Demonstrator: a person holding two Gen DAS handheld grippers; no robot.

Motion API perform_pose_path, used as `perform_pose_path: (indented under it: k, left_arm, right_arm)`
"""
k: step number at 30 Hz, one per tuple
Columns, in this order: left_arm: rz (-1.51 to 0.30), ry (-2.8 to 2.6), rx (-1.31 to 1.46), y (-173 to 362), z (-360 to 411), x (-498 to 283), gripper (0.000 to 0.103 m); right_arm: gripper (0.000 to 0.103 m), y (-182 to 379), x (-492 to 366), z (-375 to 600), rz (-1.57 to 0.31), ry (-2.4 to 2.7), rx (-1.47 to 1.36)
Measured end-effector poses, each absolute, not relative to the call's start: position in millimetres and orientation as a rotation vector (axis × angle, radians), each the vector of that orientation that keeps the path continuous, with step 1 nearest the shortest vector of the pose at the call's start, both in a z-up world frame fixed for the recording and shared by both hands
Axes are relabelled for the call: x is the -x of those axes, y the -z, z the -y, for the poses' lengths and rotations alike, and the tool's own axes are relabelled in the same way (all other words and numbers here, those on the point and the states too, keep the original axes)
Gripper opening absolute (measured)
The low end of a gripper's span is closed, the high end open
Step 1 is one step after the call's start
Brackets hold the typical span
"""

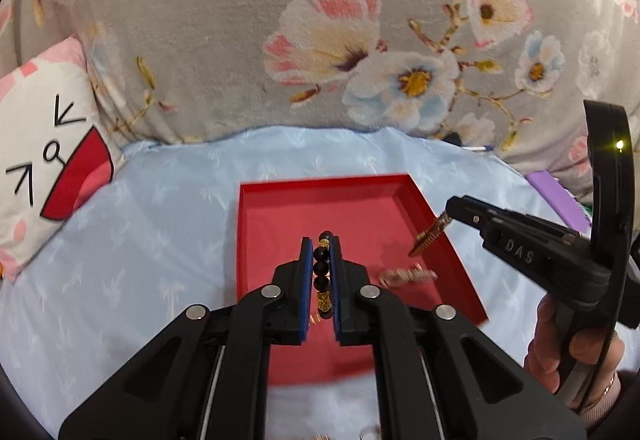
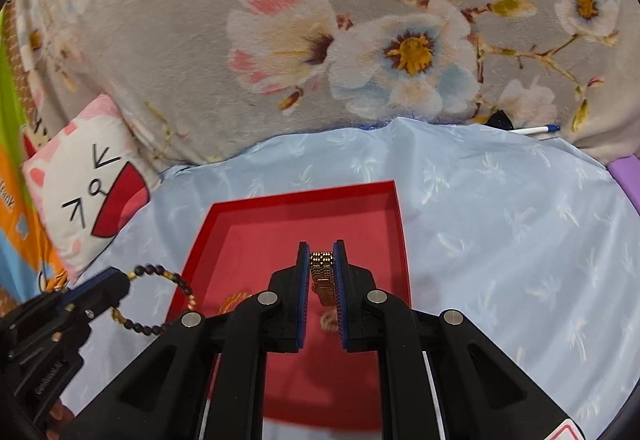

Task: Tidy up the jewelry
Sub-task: 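Carry the watch and bead bracelet into the red box and open both grippers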

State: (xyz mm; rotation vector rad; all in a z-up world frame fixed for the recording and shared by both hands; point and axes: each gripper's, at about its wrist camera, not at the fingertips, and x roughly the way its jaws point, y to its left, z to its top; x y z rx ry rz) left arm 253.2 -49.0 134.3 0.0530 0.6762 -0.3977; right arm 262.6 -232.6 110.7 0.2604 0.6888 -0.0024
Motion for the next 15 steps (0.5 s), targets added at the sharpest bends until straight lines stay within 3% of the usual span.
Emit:
perform_pose_path:
  k: [9,15]
  left_arm:
    - [-0.692,0.347,-0.090,-112,86,-331,0.007]
    - [-0.776,0.310,-0.147,-71,90,-350,0.009]
  right_arm:
    - [0.011,-88,-325,238,-0.732,0.026,-0.258]
    - [0.011,-60,-311,231,-0.830,0.002,-0.210]
